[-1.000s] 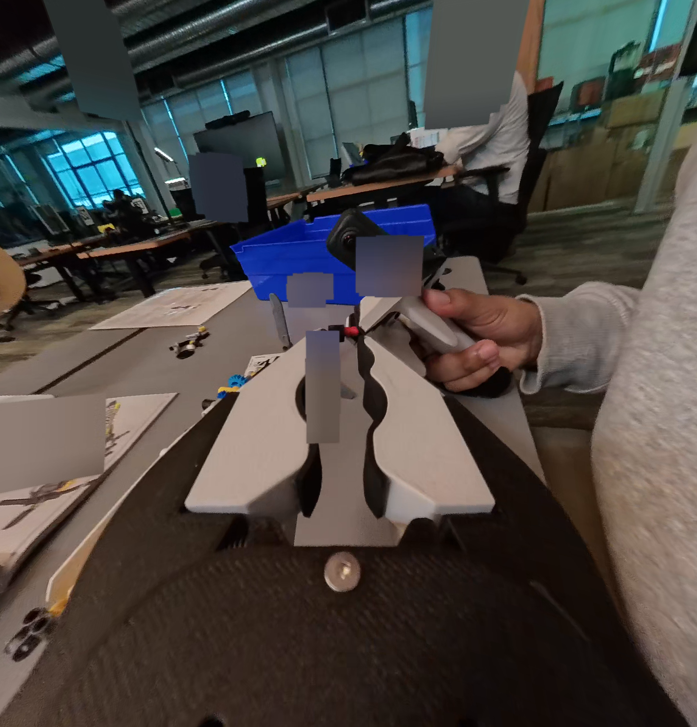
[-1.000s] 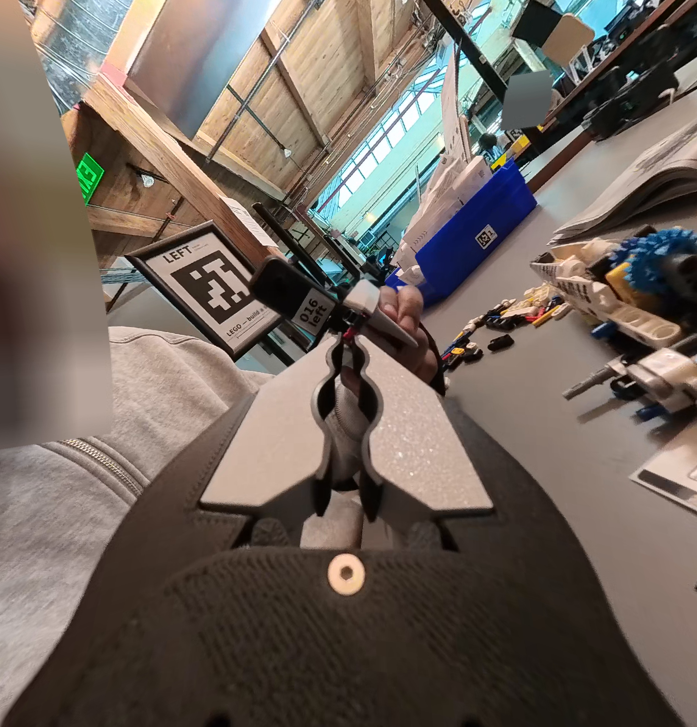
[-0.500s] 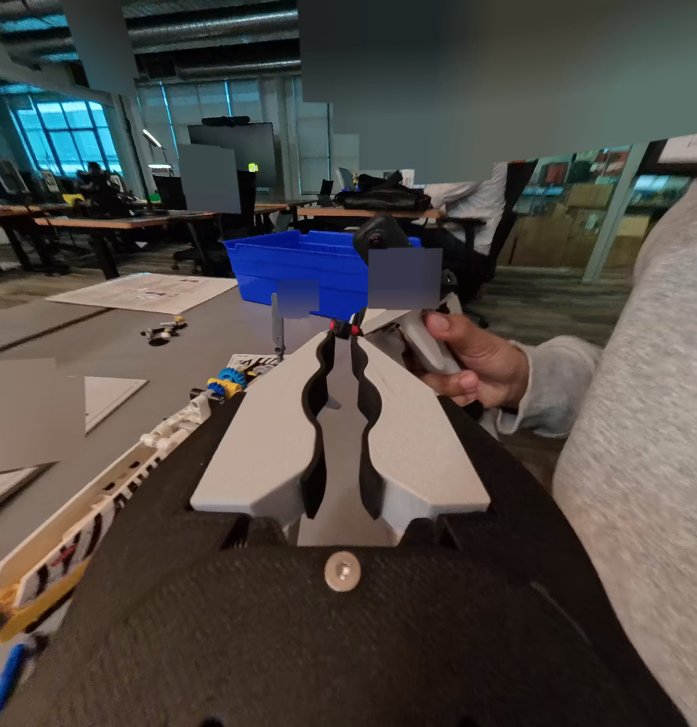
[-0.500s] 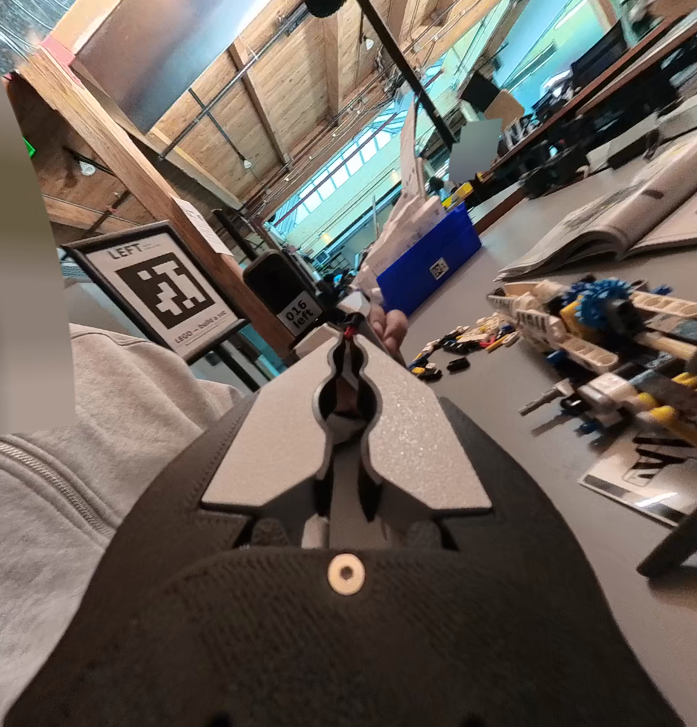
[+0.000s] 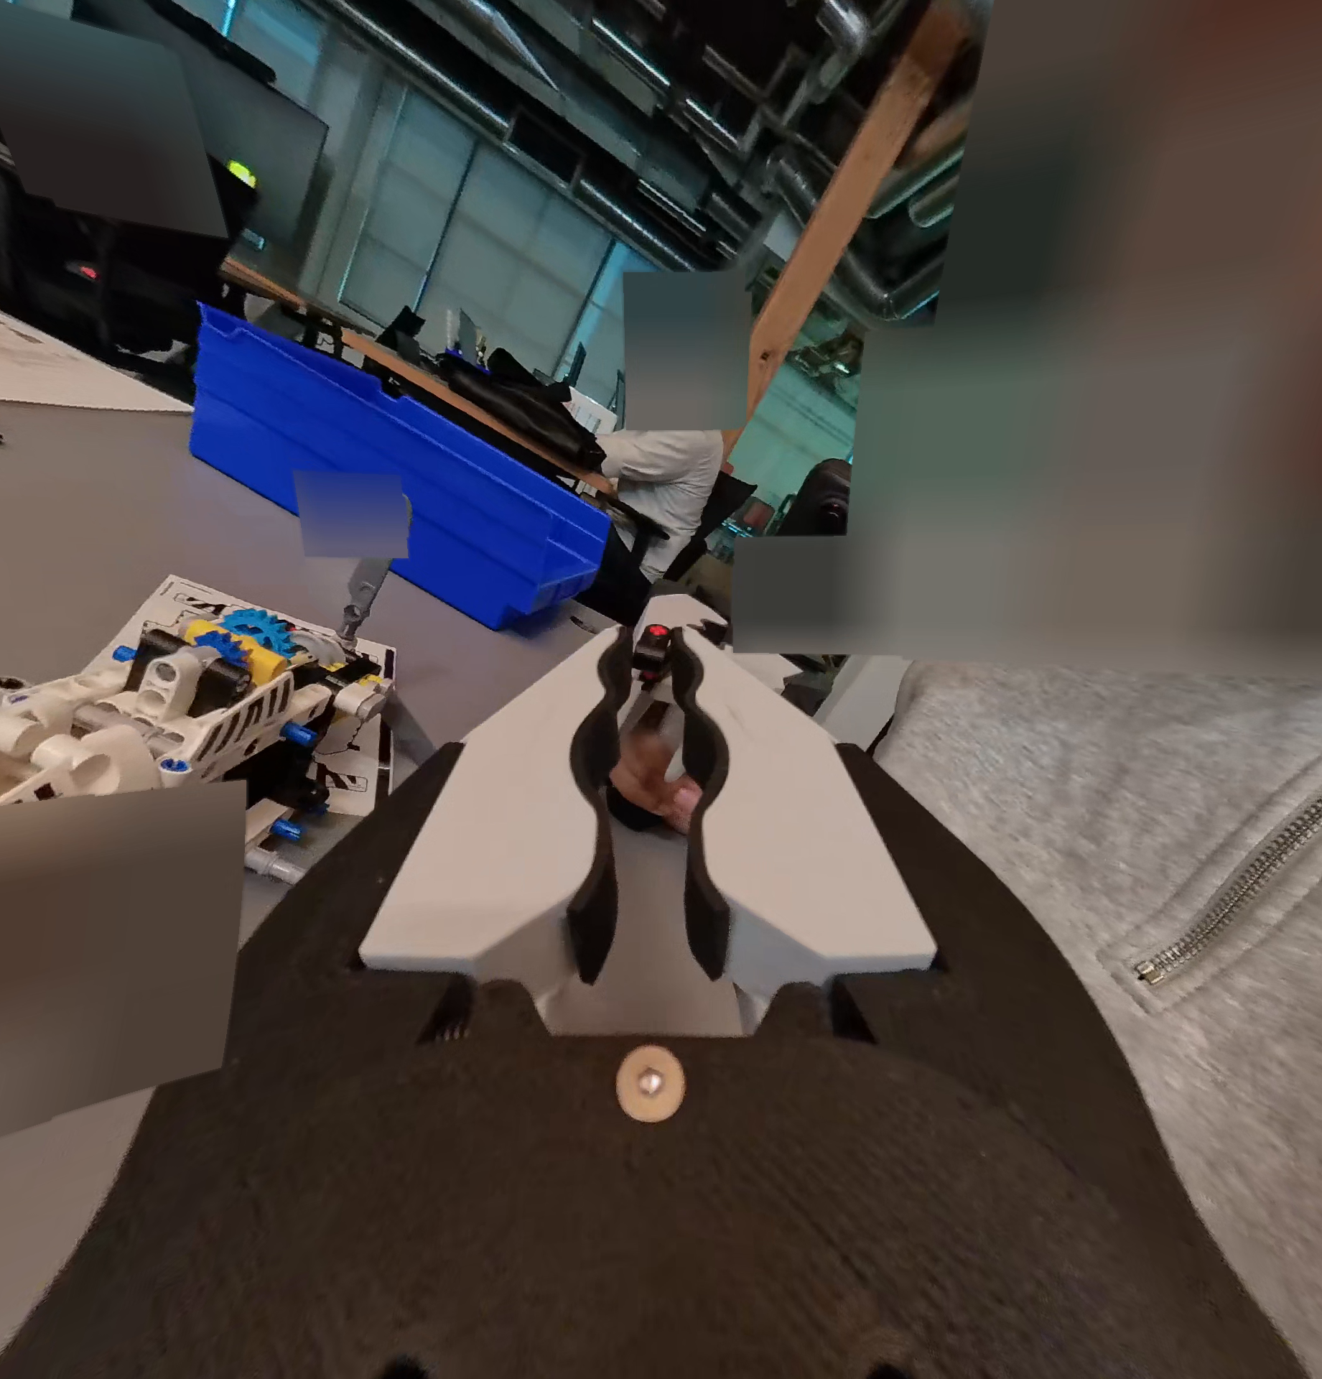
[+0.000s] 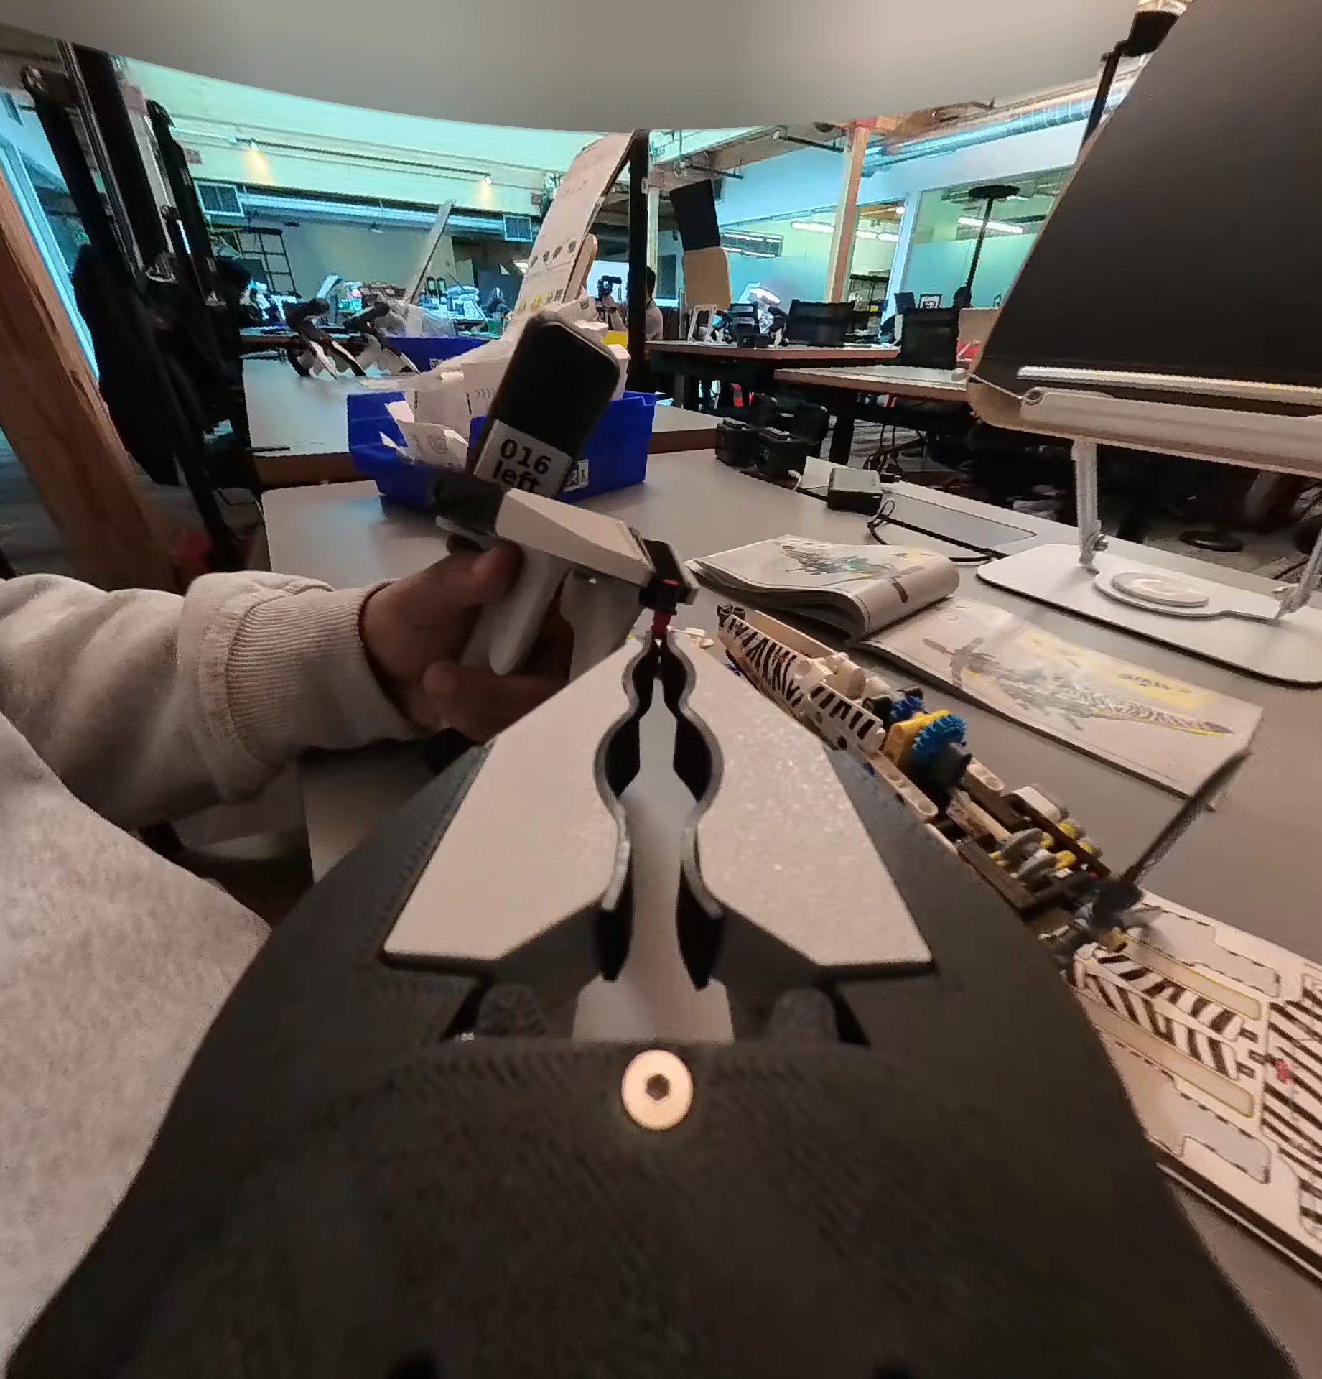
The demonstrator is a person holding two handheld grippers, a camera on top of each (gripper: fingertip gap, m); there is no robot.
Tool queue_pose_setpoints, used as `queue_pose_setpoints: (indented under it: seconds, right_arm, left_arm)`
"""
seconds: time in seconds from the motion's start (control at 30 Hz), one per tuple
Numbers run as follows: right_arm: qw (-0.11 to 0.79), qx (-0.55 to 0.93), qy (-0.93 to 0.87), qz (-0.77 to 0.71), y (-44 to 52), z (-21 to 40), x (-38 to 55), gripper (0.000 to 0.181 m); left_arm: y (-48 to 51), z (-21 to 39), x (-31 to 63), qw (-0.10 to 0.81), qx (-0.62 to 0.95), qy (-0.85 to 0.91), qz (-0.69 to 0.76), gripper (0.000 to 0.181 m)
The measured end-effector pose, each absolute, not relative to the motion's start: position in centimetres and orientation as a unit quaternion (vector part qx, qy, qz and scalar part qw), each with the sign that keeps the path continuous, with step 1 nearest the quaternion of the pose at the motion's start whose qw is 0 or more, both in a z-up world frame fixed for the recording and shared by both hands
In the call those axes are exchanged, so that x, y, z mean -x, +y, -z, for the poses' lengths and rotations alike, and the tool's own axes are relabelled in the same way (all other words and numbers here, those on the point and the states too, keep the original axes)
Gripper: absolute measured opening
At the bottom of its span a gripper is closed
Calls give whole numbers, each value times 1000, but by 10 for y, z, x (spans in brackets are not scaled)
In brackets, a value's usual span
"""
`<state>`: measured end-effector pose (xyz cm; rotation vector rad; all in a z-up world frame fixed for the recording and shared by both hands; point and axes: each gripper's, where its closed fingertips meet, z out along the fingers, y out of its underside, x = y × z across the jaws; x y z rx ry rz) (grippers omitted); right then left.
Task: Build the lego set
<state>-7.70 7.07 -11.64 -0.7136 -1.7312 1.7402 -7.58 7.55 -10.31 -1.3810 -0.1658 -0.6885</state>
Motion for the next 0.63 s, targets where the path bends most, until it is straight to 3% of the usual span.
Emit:
queue_pose_setpoints:
  seconds: [0.23, 0.63]
  right_arm:
    - [279, 263, -656, -650, 68, 118, 74, 0]
    - [296, 251, -620, -682, 72, 101, 68, 2]
  left_arm:
    - [78, 107, 70, 702, 636, -64, 315, 13]
    - [75, 98, 79, 717, 599, -95, 344, 5]
